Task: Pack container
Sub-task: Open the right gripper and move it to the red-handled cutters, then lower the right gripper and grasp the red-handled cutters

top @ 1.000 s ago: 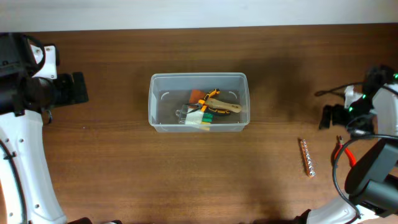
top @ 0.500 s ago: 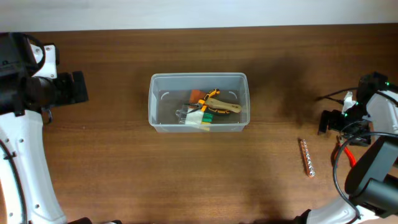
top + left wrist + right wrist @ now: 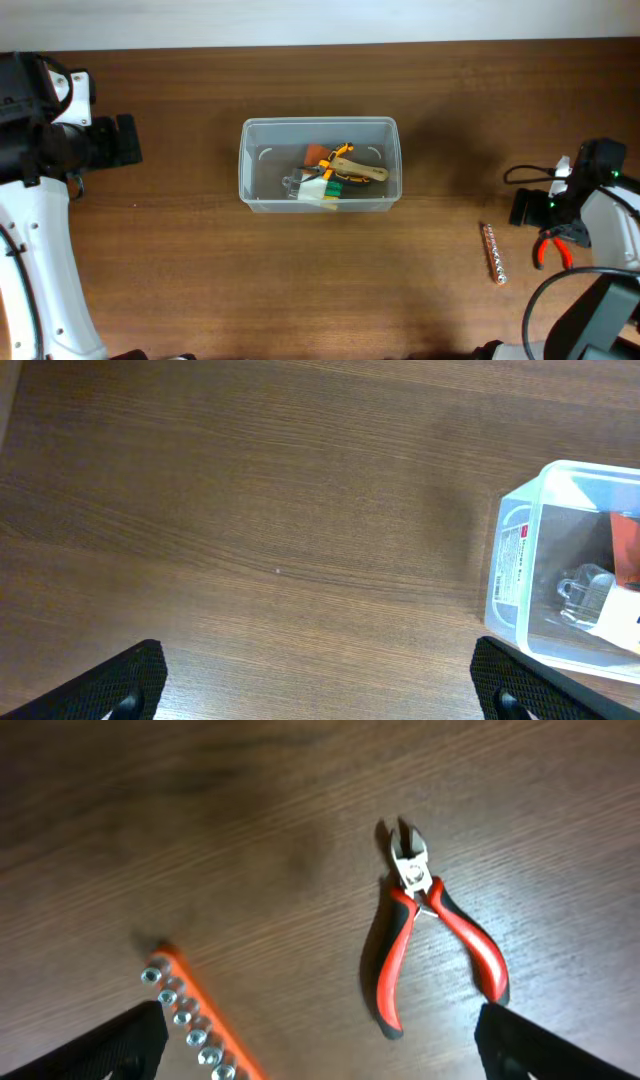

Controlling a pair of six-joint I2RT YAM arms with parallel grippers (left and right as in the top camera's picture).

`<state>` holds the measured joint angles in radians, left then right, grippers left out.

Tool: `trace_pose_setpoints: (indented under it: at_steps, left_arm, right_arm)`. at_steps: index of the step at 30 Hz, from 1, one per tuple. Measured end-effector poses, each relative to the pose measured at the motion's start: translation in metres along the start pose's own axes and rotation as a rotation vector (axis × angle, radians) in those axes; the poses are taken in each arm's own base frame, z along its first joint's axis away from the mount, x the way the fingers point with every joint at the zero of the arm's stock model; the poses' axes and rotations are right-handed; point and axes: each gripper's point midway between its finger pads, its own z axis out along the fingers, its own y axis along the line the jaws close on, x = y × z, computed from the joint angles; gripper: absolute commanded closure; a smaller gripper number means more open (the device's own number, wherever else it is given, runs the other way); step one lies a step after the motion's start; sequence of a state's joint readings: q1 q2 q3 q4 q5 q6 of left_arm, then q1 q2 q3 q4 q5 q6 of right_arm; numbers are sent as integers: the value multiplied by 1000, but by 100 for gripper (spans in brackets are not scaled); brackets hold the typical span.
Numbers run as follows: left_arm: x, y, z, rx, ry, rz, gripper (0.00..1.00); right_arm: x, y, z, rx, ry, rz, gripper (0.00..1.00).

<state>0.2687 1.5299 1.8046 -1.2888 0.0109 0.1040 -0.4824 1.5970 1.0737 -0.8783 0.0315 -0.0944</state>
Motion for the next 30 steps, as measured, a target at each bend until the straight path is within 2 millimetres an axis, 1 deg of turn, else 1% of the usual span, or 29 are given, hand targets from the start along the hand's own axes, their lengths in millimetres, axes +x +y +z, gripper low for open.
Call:
trace_pose_setpoints:
  at_steps: [5, 9, 15, 17, 21, 25, 30]
  left_arm:
    - [0, 0, 0, 0, 2, 0, 1]
    - [1, 0, 0, 0, 3, 0, 1]
    - [1, 0, 0, 0, 3, 0, 1]
    - [1, 0, 0, 0, 3, 0, 1]
    - [1, 0, 0, 0, 4, 0, 1]
    - [1, 0, 0, 0, 4, 0, 1]
    - [1, 0, 0, 0, 4, 0, 1]
  right_arm:
    - [9, -8, 16, -13, 30, 34, 1]
    - [12, -13, 18, -37, 34, 28, 1]
    - [13, -13, 19, -49, 38, 9, 1]
    - [18, -12, 21, -53, 62, 7, 1]
    - [32, -12, 35, -53, 148, 4, 1]
    - [41, -11, 50, -58, 208, 4, 1]
    - [37, -12, 55, -53, 198, 2, 1]
